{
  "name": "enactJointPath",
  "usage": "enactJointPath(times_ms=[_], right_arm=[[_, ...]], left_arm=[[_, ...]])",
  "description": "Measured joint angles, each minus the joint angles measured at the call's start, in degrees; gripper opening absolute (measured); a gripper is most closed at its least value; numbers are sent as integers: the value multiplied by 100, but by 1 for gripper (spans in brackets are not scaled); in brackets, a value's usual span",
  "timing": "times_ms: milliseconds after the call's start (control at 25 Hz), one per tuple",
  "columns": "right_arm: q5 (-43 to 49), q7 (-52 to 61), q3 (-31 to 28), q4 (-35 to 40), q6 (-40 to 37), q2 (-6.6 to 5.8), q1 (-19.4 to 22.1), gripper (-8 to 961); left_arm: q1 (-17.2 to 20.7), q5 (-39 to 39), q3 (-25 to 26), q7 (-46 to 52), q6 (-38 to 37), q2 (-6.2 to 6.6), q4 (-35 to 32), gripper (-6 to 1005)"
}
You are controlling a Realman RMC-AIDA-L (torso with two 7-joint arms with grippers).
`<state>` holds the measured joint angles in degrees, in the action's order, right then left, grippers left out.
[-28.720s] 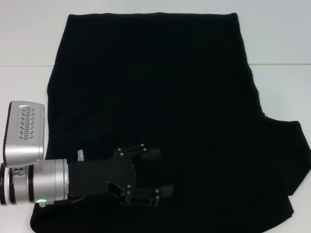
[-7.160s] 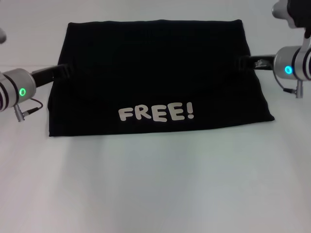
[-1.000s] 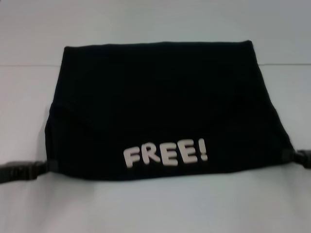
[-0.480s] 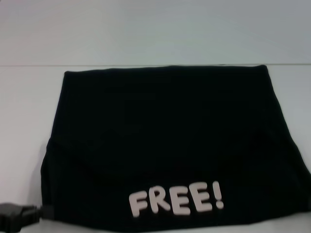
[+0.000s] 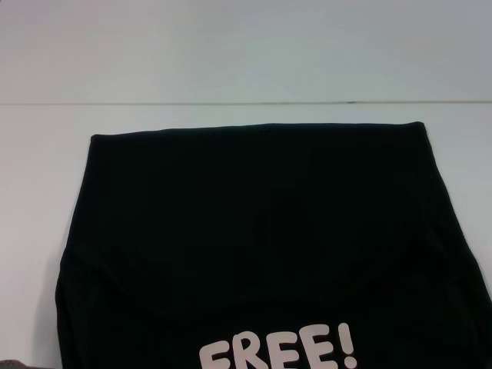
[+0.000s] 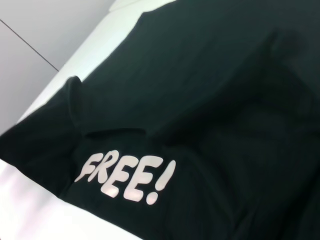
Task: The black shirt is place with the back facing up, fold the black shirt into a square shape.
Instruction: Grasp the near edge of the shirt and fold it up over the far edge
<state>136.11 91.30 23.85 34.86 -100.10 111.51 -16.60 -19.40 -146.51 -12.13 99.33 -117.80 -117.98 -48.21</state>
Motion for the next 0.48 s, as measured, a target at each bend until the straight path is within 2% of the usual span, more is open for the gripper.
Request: enactJointPath(times_ms=[480], right_arm=[[-4, -60, -158, -5, -403, 36, 45, 34]], left_arm=[[-298, -24, 0, 72, -3, 113, 3, 1]])
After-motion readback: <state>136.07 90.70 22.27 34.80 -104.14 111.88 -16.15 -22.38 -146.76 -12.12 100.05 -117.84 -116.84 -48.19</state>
